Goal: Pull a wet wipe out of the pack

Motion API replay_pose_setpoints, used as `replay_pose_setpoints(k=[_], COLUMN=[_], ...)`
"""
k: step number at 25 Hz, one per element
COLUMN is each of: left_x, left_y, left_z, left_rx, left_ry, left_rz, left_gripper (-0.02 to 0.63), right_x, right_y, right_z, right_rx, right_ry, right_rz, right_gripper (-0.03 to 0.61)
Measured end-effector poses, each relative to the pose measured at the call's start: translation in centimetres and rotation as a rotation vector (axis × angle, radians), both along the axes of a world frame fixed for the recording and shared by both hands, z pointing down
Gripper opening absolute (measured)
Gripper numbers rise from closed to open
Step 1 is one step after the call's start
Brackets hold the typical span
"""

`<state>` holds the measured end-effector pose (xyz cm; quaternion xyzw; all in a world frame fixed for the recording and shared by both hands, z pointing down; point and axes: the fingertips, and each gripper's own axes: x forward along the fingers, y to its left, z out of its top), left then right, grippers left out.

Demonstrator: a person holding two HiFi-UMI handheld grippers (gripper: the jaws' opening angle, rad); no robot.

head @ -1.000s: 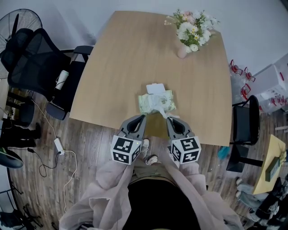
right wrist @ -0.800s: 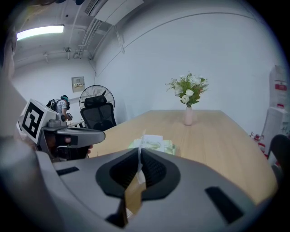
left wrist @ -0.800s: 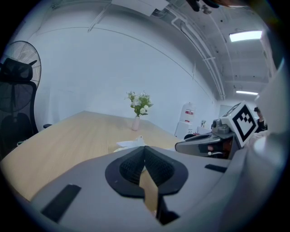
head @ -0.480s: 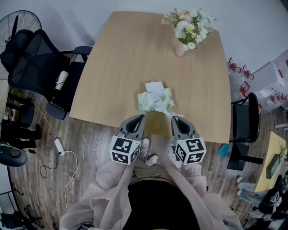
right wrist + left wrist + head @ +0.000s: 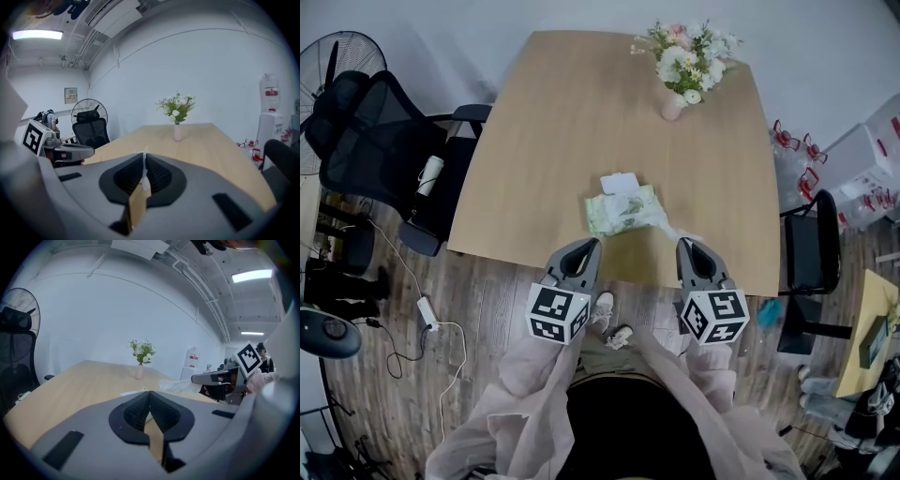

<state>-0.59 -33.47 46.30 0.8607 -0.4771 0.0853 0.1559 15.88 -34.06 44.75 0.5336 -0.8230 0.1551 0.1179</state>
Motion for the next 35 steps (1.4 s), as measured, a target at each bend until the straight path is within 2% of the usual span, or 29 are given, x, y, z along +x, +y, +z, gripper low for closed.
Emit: replay_pose_setpoints(k=[13,25,35], left_x=[-0.1,1.5,1.9], left_y=[-1.4,-2.0,-2.5], left_z=[-3.5,-4.1,-3.9], left_rx=[0.074,0.077,0.065], left_ry=[-0.016,-0.023,-0.017], left_rz=[0.071,0.141,0.142], left_gripper=[0.011,0.011,0.011], right_x=[2.4,2.3,2.7], right_y=[-0.4,-1.0,-1.1], right_z=[-3.5,-3.6,-3.2], right_rx=[0.099,0.095,0.079], right_ry=[0.041,0.041,0.045], right_rz=[0.052,0.053,0.055], right_gripper=[0.015,0.014,0.014])
